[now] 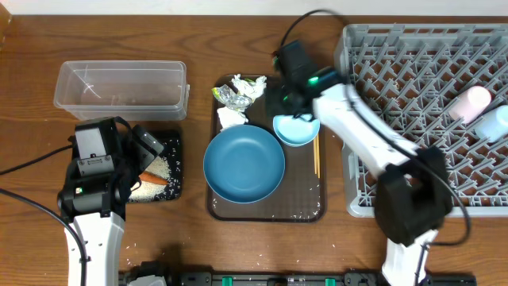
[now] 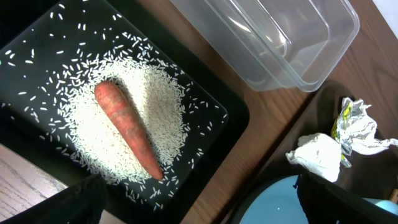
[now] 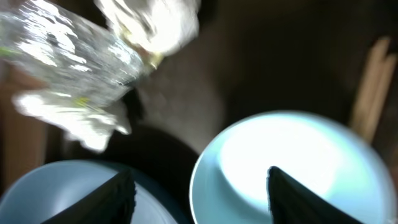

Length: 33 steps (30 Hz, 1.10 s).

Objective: Sort waste into correct bins and load items into the dishwasher rack
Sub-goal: 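Reach the right gripper to the light-blue bowl and grasp its rim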

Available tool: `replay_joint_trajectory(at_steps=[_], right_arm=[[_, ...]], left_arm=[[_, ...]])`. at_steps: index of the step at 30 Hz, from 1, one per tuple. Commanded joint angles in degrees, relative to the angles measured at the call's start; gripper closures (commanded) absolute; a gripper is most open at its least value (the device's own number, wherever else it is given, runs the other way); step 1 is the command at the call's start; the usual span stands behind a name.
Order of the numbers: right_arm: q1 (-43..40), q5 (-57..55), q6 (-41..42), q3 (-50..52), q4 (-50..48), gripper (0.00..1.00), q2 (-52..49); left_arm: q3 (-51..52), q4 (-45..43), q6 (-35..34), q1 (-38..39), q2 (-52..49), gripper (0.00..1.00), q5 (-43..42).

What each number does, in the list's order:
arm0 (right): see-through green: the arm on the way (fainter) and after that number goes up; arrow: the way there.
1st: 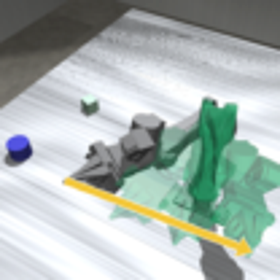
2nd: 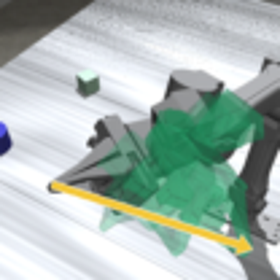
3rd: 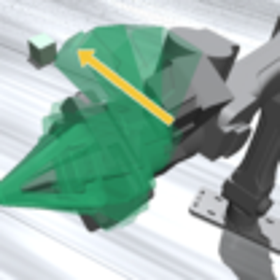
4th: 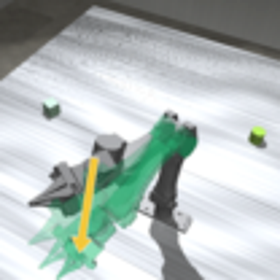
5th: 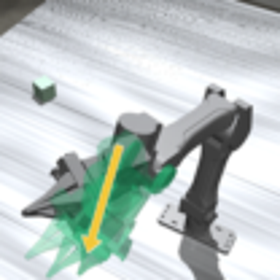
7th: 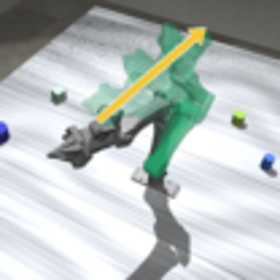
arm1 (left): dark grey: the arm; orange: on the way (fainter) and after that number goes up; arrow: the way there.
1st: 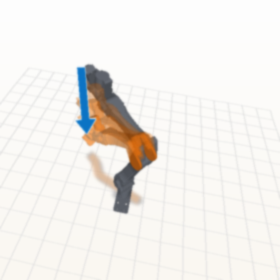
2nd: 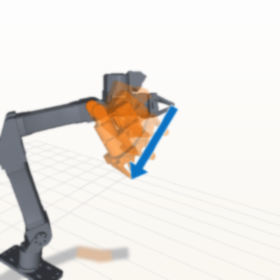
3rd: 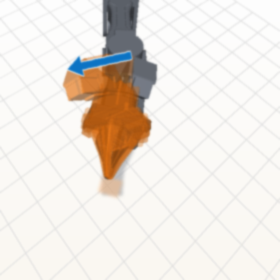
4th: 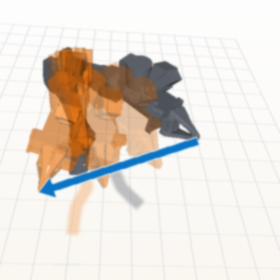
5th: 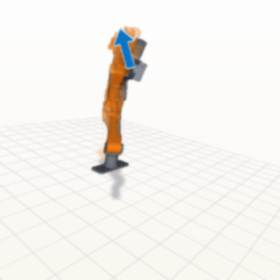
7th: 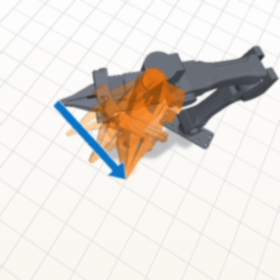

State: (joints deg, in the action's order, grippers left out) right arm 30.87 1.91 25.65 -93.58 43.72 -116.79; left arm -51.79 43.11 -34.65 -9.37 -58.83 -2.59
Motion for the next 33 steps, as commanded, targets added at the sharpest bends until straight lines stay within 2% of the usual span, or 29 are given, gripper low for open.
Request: replay_joint_trajectory(at_steps=[1,5,6,9,12,15,22,24,25,33], right_arm=[[1.0,-4.3,7.0,0.3,0.0,0.37,-3.0],[1.1,-4.3,7.8,0.3,-0.3,0.37,-6.4],[1.1,-4.3,7.8,0.3,-0.3,0.41,-7.0],[1.0,-4.3,7.7,0.3,-0.5,0.63,-7.4],[1.0,-4.0,7.1,-0.6,-0.4,0.8,-6.4],[0.8,-2.2,5.1,-2.4,0.4,0.9,-4.0],[-2.6,-1.5,-0.5,-7.7,4.2,0.92,6.6],[-4.9,-1.5,-2.3,-8.3,5.6,0.96,10.8],[-6.4,-1.5,-3.1,-8.3,6.5,0.99,13.0],[-22.9,-0.3,-3.5,-8.3,22.2,0.99,23.5]], left_arm=[[-1.3,0.1,0.3,-0.4,-0.3,0.0,0.7],[-1.3,0.1,0.3,-0.4,-0.3,0.0,0.7],[-1.3,0.1,0.3,-0.4,-0.3,0.01,0.7],[-1.3,0.1,0.3,-0.4,-0.3,0.0,0.7],[-1.3,0.1,0.3,-0.4,-0.3,0.0,0.7],[-1.3,0.1,0.3,-0.4,-0.3,0.0,0.7],[-1.3,0.1,0.3,-0.4,-0.3,0.0,0.7],[-1.3,0.1,0.3,-0.4,-0.3,0.0,0.7],[-1.2,0.1,0.3,-0.4,-0.3,0.0,0.7],[-1.3,0.1,0.3,-0.4,-0.3,0.0,0.7]])
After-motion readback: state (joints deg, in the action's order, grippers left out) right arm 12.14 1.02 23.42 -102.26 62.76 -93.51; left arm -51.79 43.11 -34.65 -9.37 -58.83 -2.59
